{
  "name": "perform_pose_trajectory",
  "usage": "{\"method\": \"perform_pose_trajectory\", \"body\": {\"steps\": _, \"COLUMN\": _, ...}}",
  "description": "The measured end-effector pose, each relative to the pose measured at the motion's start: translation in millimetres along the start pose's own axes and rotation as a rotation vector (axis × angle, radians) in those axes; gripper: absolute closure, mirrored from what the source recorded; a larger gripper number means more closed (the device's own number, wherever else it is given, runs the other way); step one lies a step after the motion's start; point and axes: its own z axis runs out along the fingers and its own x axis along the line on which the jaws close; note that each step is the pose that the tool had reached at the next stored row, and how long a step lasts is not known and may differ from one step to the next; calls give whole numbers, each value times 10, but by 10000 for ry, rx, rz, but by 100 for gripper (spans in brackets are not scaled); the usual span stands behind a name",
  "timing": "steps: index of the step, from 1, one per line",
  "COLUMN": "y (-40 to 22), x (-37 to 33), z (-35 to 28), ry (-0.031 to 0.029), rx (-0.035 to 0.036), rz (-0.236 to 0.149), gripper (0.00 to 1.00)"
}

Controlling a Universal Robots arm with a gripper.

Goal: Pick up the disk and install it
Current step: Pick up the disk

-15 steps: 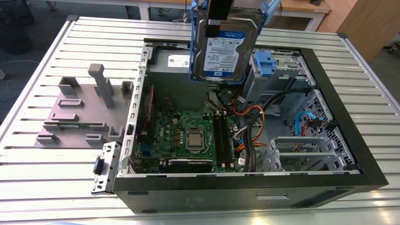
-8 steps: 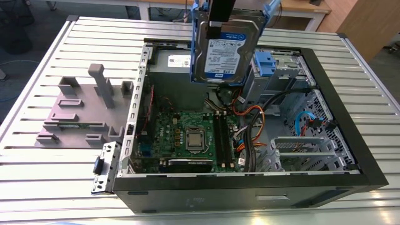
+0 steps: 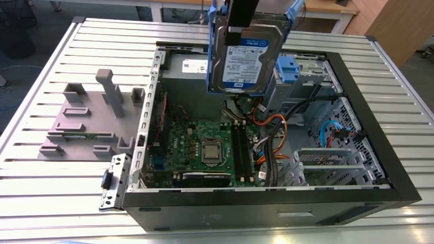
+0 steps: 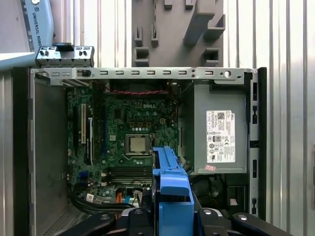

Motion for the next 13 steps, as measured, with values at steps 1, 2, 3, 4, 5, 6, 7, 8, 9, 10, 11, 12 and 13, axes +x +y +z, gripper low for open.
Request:
{"method": "perform_pose_trajectory", "body": {"steps": 1, "y": -1, "x": 10, "z": 0, "ry": 0, "rx": 0, "rz": 0, "gripper": 63}}
{"method": "perform_pose_trajectory", "body": {"steps": 2, "y": -3, "x": 20, "z": 0, "ry": 0, "rx": 0, "rz": 0, "gripper": 63}}
{"method": "perform_pose_trajectory", "body": {"steps": 3, "y": -4, "x": 30, "z": 0, "ry": 0, "rx": 0, "rz": 0, "gripper": 63}}
{"method": "perform_pose_trajectory", "body": {"steps": 4, "y": -5, "x": 38, "z": 0, "ry": -1, "rx": 1, "rz": 0, "gripper": 63}}
{"method": "perform_pose_trajectory", "body": {"steps": 5, "y": -5, "x": 47, "z": 0, "ry": -1, "rx": 0, "rz": 0, "gripper": 63}}
{"method": "perform_pose_trajectory", "body": {"steps": 6, "y": -6, "x": 53, "z": -1, "ry": 0, "rx": 0, "rz": 0, "gripper": 63}}
{"method": "perform_pose_trajectory", "body": {"steps": 7, "y": -7, "x": 59, "z": -1, "ry": 1, "rx": 0, "rz": 0, "gripper": 63}}
{"method": "perform_pose_trajectory", "body": {"steps": 8, "y": -7, "x": 64, "z": 0, "ry": 0, "rx": 0, "rz": 0, "gripper": 63}}
{"method": "perform_pose_trajectory", "body": {"steps": 9, "y": -8, "x": 70, "z": -1, "ry": 0, "rx": 0, "rz": 0, "gripper": 63}}
{"method": "perform_pose_trajectory", "body": {"steps": 10, "y": -8, "x": 76, "z": -1, "ry": 0, "rx": 0, "rz": 0, "gripper": 63}}
{"method": "perform_pose_trajectory", "body": {"steps": 11, "y": -9, "x": 82, "z": -1, "ry": 0, "rx": 0, "rz": 0, "gripper": 63}}
{"method": "perform_pose_trajectory", "body": {"steps": 12, "y": -9, "x": 89, "z": -1, "ry": 0, "rx": 0, "rz": 0, "gripper": 63}}
{"method": "perform_pose_trajectory", "body": {"steps": 13, "y": -10, "x": 94, "z": 0, "ry": -1, "rx": 1, "rz": 0, "gripper": 63}}
